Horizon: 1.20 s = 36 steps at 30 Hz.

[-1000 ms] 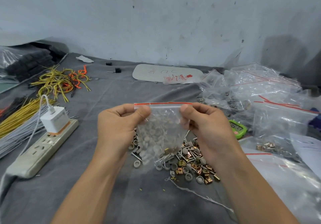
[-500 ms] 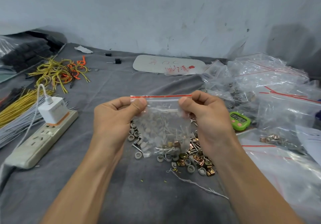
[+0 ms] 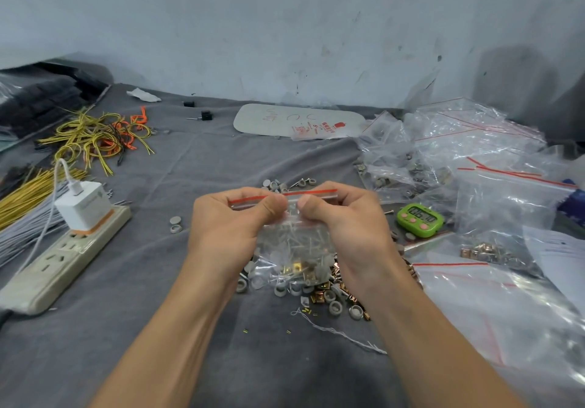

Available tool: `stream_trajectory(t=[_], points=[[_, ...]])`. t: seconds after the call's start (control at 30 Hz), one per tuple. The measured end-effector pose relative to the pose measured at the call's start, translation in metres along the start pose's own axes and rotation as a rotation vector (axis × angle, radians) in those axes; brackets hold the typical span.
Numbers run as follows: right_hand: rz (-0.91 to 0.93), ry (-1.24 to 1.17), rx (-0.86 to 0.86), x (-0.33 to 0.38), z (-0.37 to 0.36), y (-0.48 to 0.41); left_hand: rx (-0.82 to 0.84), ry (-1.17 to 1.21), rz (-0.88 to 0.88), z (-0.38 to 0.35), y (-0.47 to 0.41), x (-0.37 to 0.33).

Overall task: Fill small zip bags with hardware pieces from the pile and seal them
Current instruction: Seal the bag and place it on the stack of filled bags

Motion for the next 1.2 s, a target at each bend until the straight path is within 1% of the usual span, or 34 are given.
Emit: stream_trajectory(t=[0.1,0.3,0.53,0.63,0.8,0.97,1.1,1.2], points=[[0.016,0.043,-0.001,-0.001,0.001,0.0,0.006,0.002,-0.018,-0.001,-0.001,0.0],[0.049,0.006,-0.018,-0.004,0.001,-0.001,0.122,0.007,0.026,-0.003,0.003,0.002],[0.077,0.019,0.031,-0.004,0.0,-0.002,0.056,-0.038,0.001,-0.004,0.001,0.002],[0.037,0.005,0.034,-0.005,0.0,-0.001,0.059,-0.049,0.024,-0.004,0.001,0.001],[-0.061,0.002,-0.048,-0.006,0.004,-0.004,-0.023,-0.048,0.035,0.002,-0.001,0.002],[-0.078,-0.062,0.018,-0.004,0.005,-0.003,-0.016,-0.045,0.014,0.0,-0.002,0.003],[-0.074,-0.155,-0.036,-0.004,0.015,-0.005,-0.041,0.036,0.066,0.006,-0.005,0.002],[-0.043,-0.14,-0.052,-0.004,0.016,-0.003,-0.058,0.083,0.023,0.006,-0.004,0.0]])
Point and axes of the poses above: each hand's wrist, its own y-axis away from the middle knuckle, its own z-axis out of the back of the hand, x = y × z, the point moved 1 cm from there along -y, towards the middle knuckle, and after that the axes turned 11 degrees about y, right-handed, at the moved point
